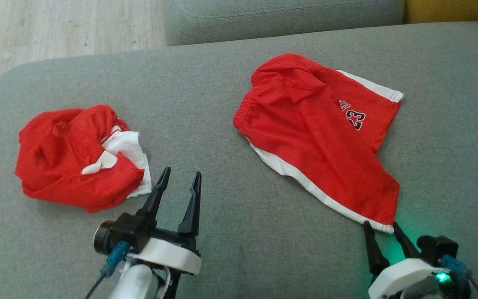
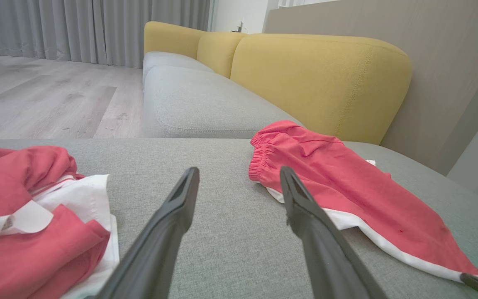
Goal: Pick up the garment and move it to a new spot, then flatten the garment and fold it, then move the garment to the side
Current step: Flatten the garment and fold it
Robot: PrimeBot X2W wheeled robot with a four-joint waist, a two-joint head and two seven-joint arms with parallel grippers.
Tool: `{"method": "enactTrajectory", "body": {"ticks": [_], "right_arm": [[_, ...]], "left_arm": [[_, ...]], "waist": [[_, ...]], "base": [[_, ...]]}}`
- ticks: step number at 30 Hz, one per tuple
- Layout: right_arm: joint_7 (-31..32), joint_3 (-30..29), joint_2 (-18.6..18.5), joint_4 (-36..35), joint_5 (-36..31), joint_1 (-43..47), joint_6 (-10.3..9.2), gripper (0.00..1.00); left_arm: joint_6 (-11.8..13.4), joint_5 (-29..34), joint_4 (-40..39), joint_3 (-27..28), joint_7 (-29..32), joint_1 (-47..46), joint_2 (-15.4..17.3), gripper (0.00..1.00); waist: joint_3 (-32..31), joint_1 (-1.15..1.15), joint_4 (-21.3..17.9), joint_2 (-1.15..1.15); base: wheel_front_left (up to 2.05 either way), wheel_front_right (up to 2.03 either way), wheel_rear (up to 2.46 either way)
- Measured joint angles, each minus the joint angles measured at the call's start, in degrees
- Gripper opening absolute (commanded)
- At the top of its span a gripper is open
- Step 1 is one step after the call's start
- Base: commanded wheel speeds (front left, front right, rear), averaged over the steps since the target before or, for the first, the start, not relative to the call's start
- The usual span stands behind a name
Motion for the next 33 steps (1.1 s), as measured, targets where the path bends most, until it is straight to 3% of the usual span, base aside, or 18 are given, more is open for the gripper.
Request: {"method": "enactTrajectory", "body": {"ticks": [2,3,4,5,16,27,33], "right_arm": [[0.01,0.32,0.00,0.40,0.18,-0.12,0.00,0.71],[0.01,0.54,0.00,0.74,0.16,-0.12,0.00,0.71],[0.01,0.68,0.00,0.98,0.16,-0.12,0.00,0.42],[0.01,0.77,0.00,1.10,0.16,-0.13,0.00,0.02],[-1.12,-8.59,0.03,-1.52,-4.14,-2.63,0.00,0.00],[3.39,-11.76,0.07,-2.86,-3.97,-7.16,0.00,0.00],[3.71,-10.94,0.07,-3.41,-3.75,-8.67,0.00,0.00]], "left_arm": [[0.00,0.00,0.01,0.00,0.00,0.00,-0.01,1.00],[0.00,0.00,0.01,0.01,0.00,0.00,-0.01,1.00],[0.00,0.00,0.01,0.03,0.00,0.00,-0.01,1.00],[0.01,0.00,0.01,0.09,0.00,0.00,-0.01,1.00],[-0.90,1.66,1.01,-0.56,0.00,-0.54,0.02,1.00],[-2.44,6.56,14.49,-15.12,1.58,-13.84,2.18,1.00],[-2.83,8.14,20.95,-17.48,1.25,-21.01,2.75,1.00]], "waist": [[0.00,0.00,0.03,0.00],[0.01,0.00,0.00,0.00],[0.00,0.00,-0.06,0.00],[0.00,0.00,-0.16,0.00],[0.61,0.00,-5.06,0.00],[5.70,0.00,-10.32,0.00],[8.85,0.01,-11.90,0.00]], "base": [[0.00,0.00,0.00],[0.00,0.00,0.00],[0.00,0.00,0.00],[0.00,0.00,0.00],[0.00,0.00,0.00],[0.00,0.00,0.00],[0.00,0.00,0.00]]}}
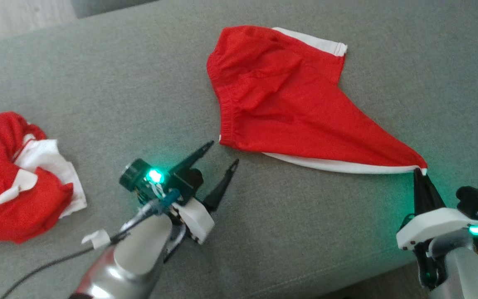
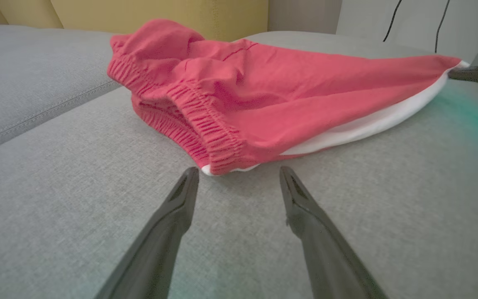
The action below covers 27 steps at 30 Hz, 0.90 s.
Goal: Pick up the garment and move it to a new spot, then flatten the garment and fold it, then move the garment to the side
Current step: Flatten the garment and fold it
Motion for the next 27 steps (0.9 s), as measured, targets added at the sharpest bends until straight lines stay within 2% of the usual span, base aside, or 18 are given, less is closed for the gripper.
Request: {"method": "enactTrajectory", "body": {"ticks": [8,17,27], "right_arm": [[0.01,1.03,0.00,-0.58,0.41,-1.12,0.00,0.00],[0.16,1.26,0.00,-1.00,0.90,-2.37,0.00,0.00],[0.15,2.80,0.00,-1.58,2.07,-3.24,0.00,0.00]], "left_arm": [[0.00,0.52,6.41,-2.53,-0.85,-5.72,-0.23,1.00],[0.00,-0.71,1.23,-6.48,-1.19,-7.71,0.33,1.00],[-0.01,-2.21,4.39,-10.76,-1.19,-10.10,1.37,1.00]], "waist": [[2.65,0.00,-0.94,0.00],[4.11,-0.01,-1.01,0.00],[5.63,-0.01,-2.07,0.00]], "base": [[0.00,0.00,0.00],[0.00,0.00,0.00],[0.00,0.00,0.00]]}}
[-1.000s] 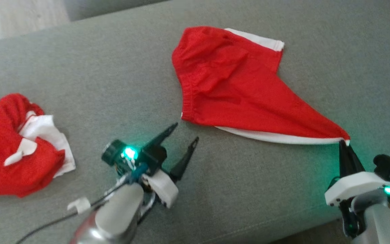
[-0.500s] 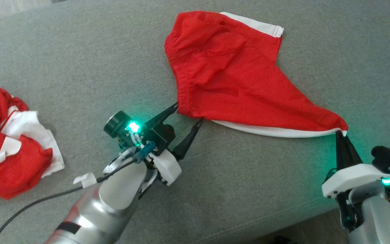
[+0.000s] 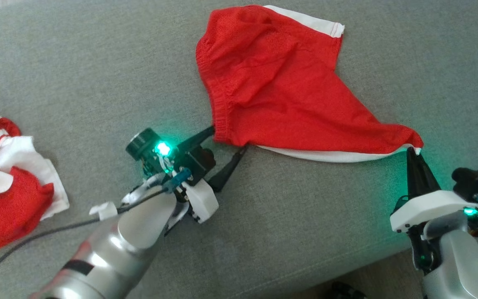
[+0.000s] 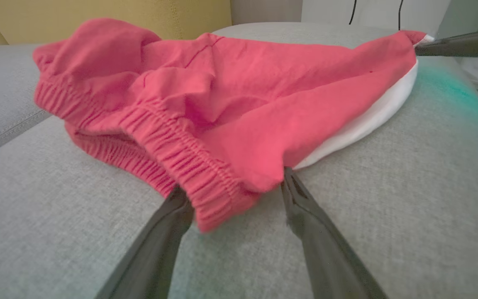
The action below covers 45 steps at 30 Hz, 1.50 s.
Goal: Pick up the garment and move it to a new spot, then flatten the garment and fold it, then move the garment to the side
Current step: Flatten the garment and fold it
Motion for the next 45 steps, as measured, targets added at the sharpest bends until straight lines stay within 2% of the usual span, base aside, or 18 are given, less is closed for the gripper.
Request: {"method": "enactTrajectory", "body": {"ticks": [7,10,18,19,20,21,26,32,39,41,45], "right_arm": [[-0.07,0.65,0.00,0.00,0.85,-0.05,0.00,0.00],[-0.08,0.89,0.00,0.10,0.85,-0.19,0.00,0.00],[-0.53,0.96,0.00,0.80,0.85,-1.23,0.00,0.00],[-0.54,0.97,0.00,0.88,0.85,-1.22,0.00,0.00],[-0.54,0.97,0.00,0.89,0.85,-1.22,0.00,0.00],[-0.59,0.97,0.00,0.90,0.85,-1.22,0.00,0.00],[-1.29,0.81,0.00,0.77,0.81,-1.23,0.00,0.00],[-1.86,1.01,-0.01,-1.49,0.51,-1.24,0.00,0.00],[-0.54,2.12,-0.26,-5.61,-0.18,-2.68,0.00,0.00],[0.69,3.10,-1.27,-6.54,-0.16,-4.38,0.00,0.00],[4.58,8.05,-5.58,-7.54,2.12,-10.56,0.00,0.00]], "left_arm": [[0.00,0.94,3.12,-1.67,-0.09,-2.80,-0.04,1.00],[0.00,0.94,3.72,-4.98,-0.09,-3.89,0.32,1.00],[0.00,-2.12,3.77,-8.69,-0.13,-5.20,1.45,1.00],[0.00,-2.64,3.77,-8.79,-0.13,-5.22,1.44,0.79],[0.00,-3.23,3.76,-9.00,-0.13,-5.28,1.42,0.14],[0.00,-3.85,3.65,-9.27,-0.13,-5.33,1.41,0.00],[0.00,-6.11,2.75,-10.15,-0.09,-5.50,1.76,0.00],[0.00,-8.88,-0.04,-6.75,-0.08,-3.09,2.52,0.00],[0.00,-11.82,-2.58,-6.31,-0.08,-0.87,4.83,0.00],[0.00,-13.62,-3.25,-6.60,-0.08,-1.16,5.70,0.00],[0.00,-19.30,-5.78,-10.84,3.28,-4.02,8.61,0.00]], "waist": [[0.52,0.00,-0.74,0.00],[0.55,0.00,-1.01,0.00],[0.43,0.00,-1.02,0.00],[0.39,0.00,-0.98,0.00],[0.35,0.00,-0.93,0.00],[0.30,0.00,-0.88,0.00],[-0.73,0.00,-0.47,0.00],[-3.62,0.00,0.83,0.00],[-8.09,0.00,3.46,0.00],[-9.66,0.00,4.19,0.00],[-13.89,-0.01,5.70,0.00]], "base": [[0.00,0.00,0.00],[0.00,0.00,0.00],[0.00,0.00,0.00],[0.00,0.00,0.00],[0.00,0.00,0.00],[0.00,0.00,0.00],[0.00,0.00,0.00],[0.00,0.00,0.00],[0.00,0.00,0.00],[0.00,0.00,0.00],[0.00,0.00,0.00]]}}
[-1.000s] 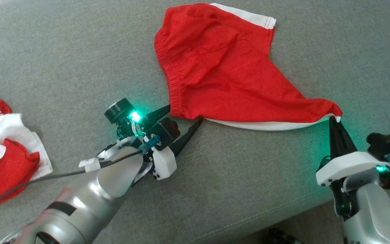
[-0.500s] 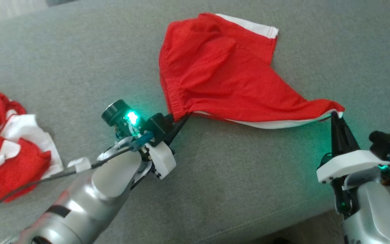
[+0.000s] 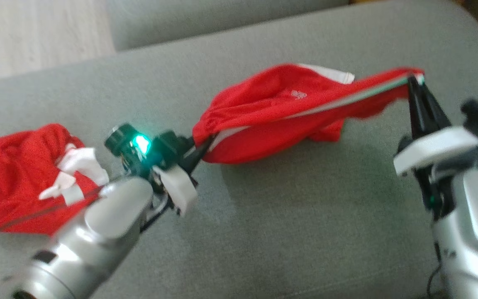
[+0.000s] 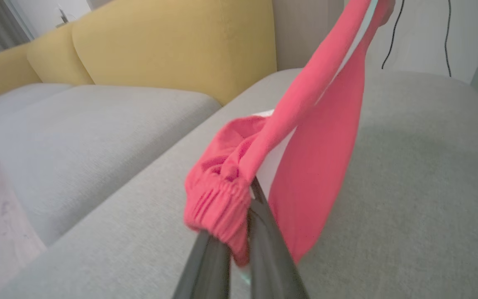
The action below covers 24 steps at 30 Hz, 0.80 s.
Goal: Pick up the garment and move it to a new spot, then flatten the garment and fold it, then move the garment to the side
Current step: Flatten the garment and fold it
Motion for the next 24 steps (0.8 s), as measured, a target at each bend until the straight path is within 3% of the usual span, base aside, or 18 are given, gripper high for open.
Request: {"method": "enactTrajectory", "body": {"ticks": [6,11,20,24], "right_arm": [[2.74,5.94,-5.01,0.03,2.63,-8.32,0.00,0.00],[2.66,8.47,-8.28,0.27,2.75,-12.09,0.00,0.00],[8.17,7.19,-8.95,1.02,2.67,-8.56,0.00,0.00],[10.56,7.15,-9.05,0.76,2.89,-6.65,0.00,0.00]], "left_arm": [[0.00,-11.04,-6.32,-2.92,6.04,-7.61,4.04,0.00],[0.00,-16.56,-9.58,-2.91,8.24,-12.59,6.34,0.00],[0.00,-30.04,-17.14,-1.34,15.35,-12.21,9.57,0.00],[0.14,-31.63,-19.30,-1.42,18.44,-10.84,11.27,0.00]], "waist": [[-5.10,-0.01,1.64,0.00],[-7.16,-0.01,3.36,0.00],[-9.13,-0.01,6.13,0.00],[-7.80,0.01,6.40,0.00]], "base": [[0.00,0.00,0.00],[0.00,0.00,0.00],[0.00,0.00,0.00],[0.00,0.00,0.00]]}}
